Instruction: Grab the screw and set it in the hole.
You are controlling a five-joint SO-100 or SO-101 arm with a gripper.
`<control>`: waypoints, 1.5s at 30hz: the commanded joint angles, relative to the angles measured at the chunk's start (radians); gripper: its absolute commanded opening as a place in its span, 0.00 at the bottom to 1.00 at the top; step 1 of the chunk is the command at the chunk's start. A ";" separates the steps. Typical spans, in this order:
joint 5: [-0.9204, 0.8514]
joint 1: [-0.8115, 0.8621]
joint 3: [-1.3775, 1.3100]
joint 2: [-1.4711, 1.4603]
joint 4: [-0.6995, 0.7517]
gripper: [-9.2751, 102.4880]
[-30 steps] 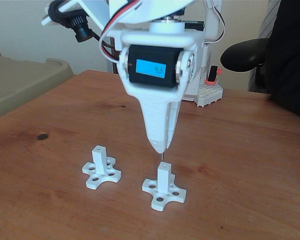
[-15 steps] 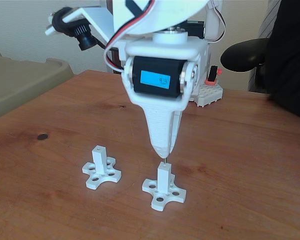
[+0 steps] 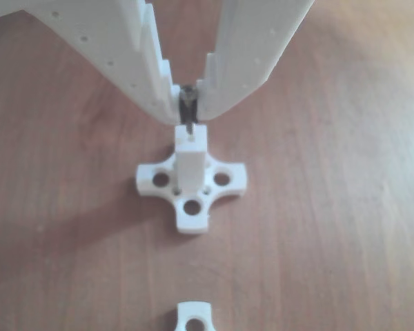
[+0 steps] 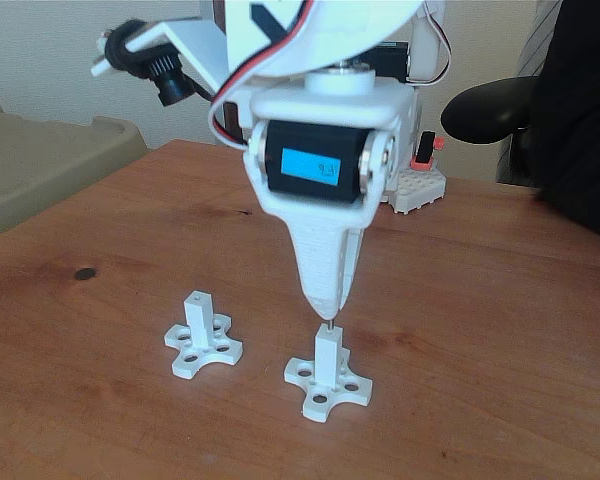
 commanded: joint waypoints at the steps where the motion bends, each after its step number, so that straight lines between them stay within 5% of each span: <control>1: 0.005 -0.006 -0.009 0.025 -0.021 0.04; 45: -0.002 0.002 -0.015 0.015 -0.008 0.04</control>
